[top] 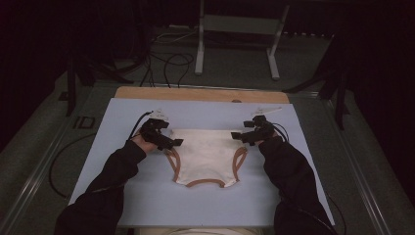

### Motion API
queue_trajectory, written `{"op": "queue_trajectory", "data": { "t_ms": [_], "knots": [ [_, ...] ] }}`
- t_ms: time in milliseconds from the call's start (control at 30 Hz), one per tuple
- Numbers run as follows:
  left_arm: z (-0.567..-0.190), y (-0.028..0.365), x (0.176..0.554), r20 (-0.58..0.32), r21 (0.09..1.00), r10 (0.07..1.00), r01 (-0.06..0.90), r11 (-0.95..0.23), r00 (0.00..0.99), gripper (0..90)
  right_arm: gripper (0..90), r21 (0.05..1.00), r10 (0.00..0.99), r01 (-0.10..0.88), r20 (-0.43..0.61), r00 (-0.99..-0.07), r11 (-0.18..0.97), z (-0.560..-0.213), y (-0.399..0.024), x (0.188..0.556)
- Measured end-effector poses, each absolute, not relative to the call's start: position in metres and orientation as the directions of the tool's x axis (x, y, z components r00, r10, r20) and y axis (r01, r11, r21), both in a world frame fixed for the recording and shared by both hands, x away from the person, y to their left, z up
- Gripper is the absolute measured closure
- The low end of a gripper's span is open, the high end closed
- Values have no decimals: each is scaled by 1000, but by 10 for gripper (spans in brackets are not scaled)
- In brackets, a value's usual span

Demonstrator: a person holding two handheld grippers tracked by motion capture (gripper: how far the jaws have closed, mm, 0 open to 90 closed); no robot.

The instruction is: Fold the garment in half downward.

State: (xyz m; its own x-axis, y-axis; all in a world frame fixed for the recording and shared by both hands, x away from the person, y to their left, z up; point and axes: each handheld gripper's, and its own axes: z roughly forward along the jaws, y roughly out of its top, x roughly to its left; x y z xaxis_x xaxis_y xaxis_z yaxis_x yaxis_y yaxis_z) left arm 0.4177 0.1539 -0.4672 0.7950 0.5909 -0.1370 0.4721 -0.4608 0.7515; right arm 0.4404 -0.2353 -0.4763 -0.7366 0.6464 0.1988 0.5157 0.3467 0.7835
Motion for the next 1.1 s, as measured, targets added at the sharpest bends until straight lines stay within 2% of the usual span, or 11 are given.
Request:
{"op": "queue_trajectory", "data": {
  "t_ms": [233,400,733,1100],
  "knots": [
    [-452,158,400,-151,778,542,437,-451,827,0,116,806,648,472,149,-747,358,-462,-221,439],
    [-447,156,388,-119,779,518,403,-480,847,0,115,798,623,465,149,-768,383,-458,-208,437],
    [-443,151,369,-90,798,481,352,-489,872,0,95,791,560,437,148,-815,428,-453,-188,430],
    [-449,147,357,-77,797,444,323,-510,893,0,95,796,554,418,127,-822,438,-454,-178,429]
  ]
}}
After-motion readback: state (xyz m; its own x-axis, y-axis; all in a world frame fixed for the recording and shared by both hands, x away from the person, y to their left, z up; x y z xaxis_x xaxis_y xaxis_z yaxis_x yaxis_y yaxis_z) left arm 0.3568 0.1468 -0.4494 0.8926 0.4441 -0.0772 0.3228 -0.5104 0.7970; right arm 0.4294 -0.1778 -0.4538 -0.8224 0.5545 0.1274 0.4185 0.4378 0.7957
